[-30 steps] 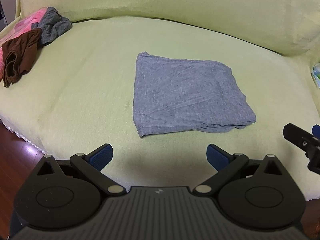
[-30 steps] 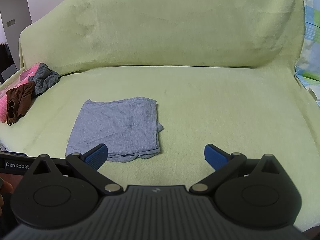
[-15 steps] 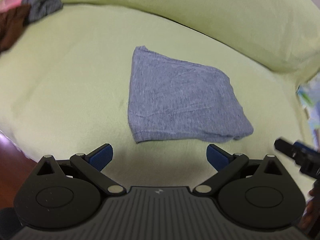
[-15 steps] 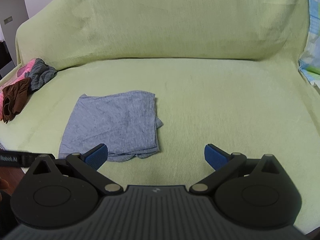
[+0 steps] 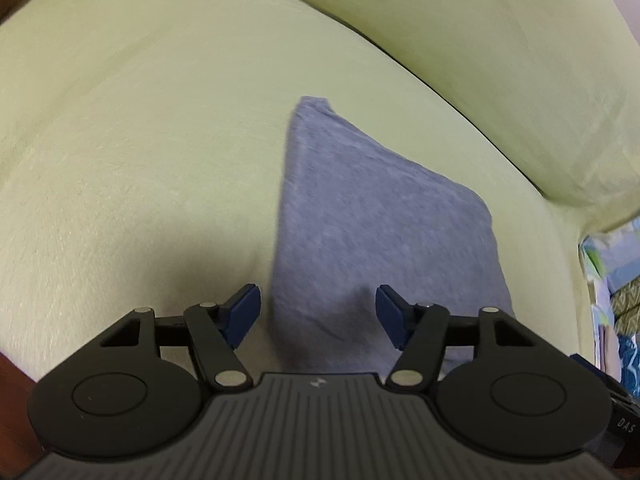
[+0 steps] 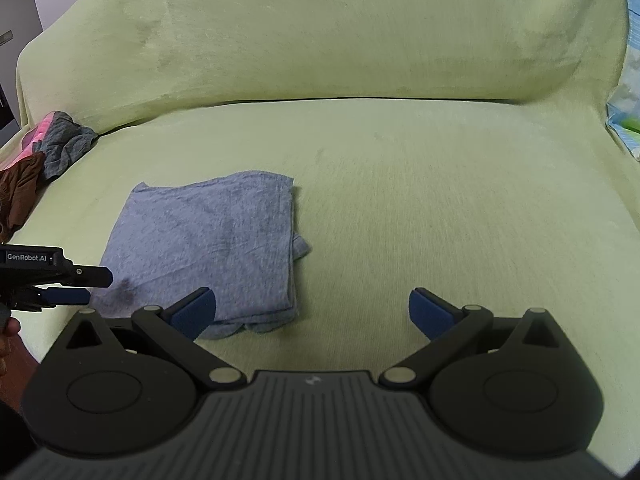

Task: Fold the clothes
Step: 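Close the left gripper on the grey t-shirt's edge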

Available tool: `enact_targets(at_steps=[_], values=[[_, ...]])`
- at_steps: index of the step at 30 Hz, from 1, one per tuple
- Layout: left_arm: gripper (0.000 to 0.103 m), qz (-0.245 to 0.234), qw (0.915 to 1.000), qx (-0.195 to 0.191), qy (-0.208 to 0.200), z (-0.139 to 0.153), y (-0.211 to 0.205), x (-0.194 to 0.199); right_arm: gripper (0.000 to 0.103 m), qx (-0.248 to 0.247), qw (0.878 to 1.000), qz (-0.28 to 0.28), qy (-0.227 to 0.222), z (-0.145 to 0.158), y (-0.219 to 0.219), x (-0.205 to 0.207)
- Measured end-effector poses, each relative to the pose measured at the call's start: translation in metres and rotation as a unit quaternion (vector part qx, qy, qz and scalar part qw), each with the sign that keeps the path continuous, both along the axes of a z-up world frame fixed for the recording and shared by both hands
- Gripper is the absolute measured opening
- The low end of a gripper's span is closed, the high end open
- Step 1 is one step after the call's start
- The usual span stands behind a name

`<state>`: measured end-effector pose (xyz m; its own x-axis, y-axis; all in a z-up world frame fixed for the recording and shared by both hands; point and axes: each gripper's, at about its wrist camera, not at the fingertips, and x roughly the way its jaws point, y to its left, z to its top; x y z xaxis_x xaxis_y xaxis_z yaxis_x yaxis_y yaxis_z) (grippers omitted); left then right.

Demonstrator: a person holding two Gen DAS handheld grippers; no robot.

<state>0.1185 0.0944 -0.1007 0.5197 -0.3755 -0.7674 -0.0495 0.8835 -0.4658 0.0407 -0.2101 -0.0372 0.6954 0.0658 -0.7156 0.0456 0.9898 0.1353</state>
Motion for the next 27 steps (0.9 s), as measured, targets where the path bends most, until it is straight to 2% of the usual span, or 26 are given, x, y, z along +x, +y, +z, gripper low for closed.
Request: enact_targets(at_steps=[5,10,17,19,21,22,24,27], values=[[0.078,-0.014,0.9992,-0.028,-0.024,-0.008,0.003,0.003,0.102,0.002,1.0,-0.001,0.008,-0.004,-0.002,0.007],[0.078,-0.025,0.9971,-0.054,-0.047,-0.011,0.004,0.007,0.102,0.002,1.0,-0.01,0.009,-0.009,-0.005,0.011],[0.075,-0.036,0.9875,-0.139,-0.064,-0.023,0.019,0.018,0.102,0.0,1.0,-0.017,0.014,-0.016,-0.006,0.02],[0.061,-0.033,0.9825,-0.175,-0.056,-0.029,0.026,0.022,0.102,0.001,1.0,-0.016,0.012,-0.017,-0.005,0.022],[0.006,-0.03,0.9751,-0.219,-0.024,-0.041,0.031,0.028,0.102,0.005,1.0,-0.021,0.005,-0.017,-0.006,0.023],[0.006,-0.03,0.9702,-0.241,-0.002,-0.048,0.033,0.033,0.102,0.008,1.0,-0.022,0.004,-0.017,-0.007,0.024],[0.006,-0.031,0.9707,-0.238,-0.001,-0.051,0.028,0.034,0.102,0.015,1.0,-0.025,0.004,-0.018,-0.009,0.027],[0.005,-0.045,0.9843,-0.168,-0.029,-0.027,0.018,0.034,0.102,0.04,0.999,-0.029,-0.004,-0.017,-0.015,0.036]])
